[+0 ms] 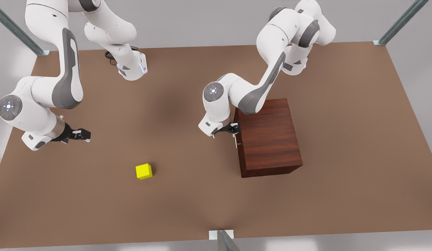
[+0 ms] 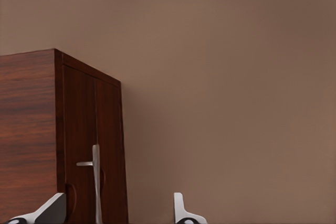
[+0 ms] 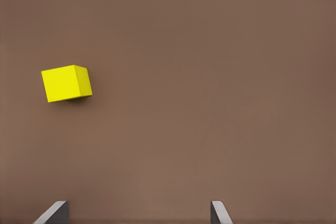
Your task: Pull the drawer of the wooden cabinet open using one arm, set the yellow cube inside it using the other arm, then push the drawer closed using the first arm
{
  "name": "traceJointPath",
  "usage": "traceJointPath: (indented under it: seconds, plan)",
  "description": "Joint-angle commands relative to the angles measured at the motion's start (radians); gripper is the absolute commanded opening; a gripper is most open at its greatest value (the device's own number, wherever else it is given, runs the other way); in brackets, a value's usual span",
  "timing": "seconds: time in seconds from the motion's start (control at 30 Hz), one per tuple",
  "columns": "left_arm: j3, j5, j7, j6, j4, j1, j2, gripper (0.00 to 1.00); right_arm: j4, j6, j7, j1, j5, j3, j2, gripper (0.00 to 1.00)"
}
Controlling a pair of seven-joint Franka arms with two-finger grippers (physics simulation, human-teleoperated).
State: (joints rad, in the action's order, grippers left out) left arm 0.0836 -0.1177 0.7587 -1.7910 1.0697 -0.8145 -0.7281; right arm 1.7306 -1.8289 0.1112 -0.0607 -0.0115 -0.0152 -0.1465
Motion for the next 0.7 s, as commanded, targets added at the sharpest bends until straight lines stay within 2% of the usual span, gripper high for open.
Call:
traceJointPath:
  seconds: [0.0,0.2,0.33,0.67]
  plan:
    - [0.001,0.000,0.278,-0.076,-0.001,0.008,-0.010,1.00,-0.002,0.000,0.011,-0.001,0.001,0.000,0.001,1.00]
    - [0.005,-0.002,0.197,-0.079,0.006,0.037,-0.040,1.00,-0.002,0.000,0.008,0.007,0.001,0.000,-0.005,1.00]
    - [0.004,-0.042,0.208,-0.021,0.015,0.025,-0.043,1.00,-0.002,0.000,0.001,0.007,0.005,0.000,-0.005,1.00]
    - [0.004,-0.125,0.242,-0.013,0.041,-0.011,-0.076,1.00,-0.026,0.000,0.002,-0.001,0.015,-0.005,-0.013,1.00]
